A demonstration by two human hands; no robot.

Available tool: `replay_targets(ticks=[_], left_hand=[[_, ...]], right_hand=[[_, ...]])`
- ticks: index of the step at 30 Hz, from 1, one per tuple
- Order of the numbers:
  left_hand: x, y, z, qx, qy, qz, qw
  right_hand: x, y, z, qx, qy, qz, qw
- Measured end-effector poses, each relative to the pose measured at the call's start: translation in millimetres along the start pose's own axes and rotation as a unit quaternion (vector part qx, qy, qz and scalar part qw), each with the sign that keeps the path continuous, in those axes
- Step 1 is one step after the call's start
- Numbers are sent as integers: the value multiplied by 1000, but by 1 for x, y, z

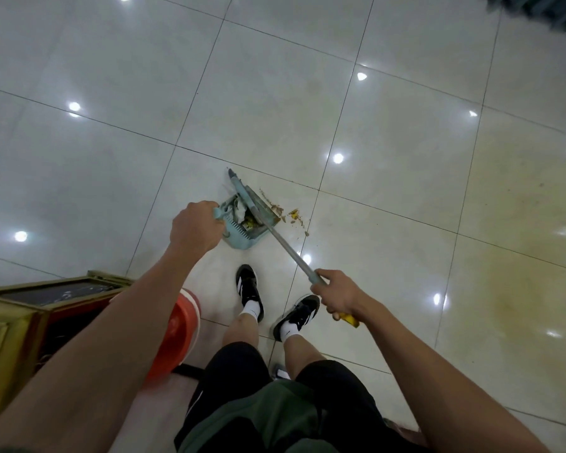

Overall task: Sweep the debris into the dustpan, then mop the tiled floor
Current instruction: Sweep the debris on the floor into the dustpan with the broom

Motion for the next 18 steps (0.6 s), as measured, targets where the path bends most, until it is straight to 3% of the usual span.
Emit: replay_targets(ticks=[8, 18], left_hand=[[13, -33, -5, -19, 17, -25, 999], [28, -56, -12, -30, 46, -53, 997]], right_hand=[[-5, -22, -34, 0, 67, -26, 997], [12, 6, -24, 2, 203, -14, 979]])
Point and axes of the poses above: each hand's wrist, its own y-axis towards the middle knuckle, its own z-axis out of the palm, x = y × z, the point moved 1 cm from there along y, towards the middle knuckle, and after that the axes turned 1 degree about -z, right-handed, at the moved point
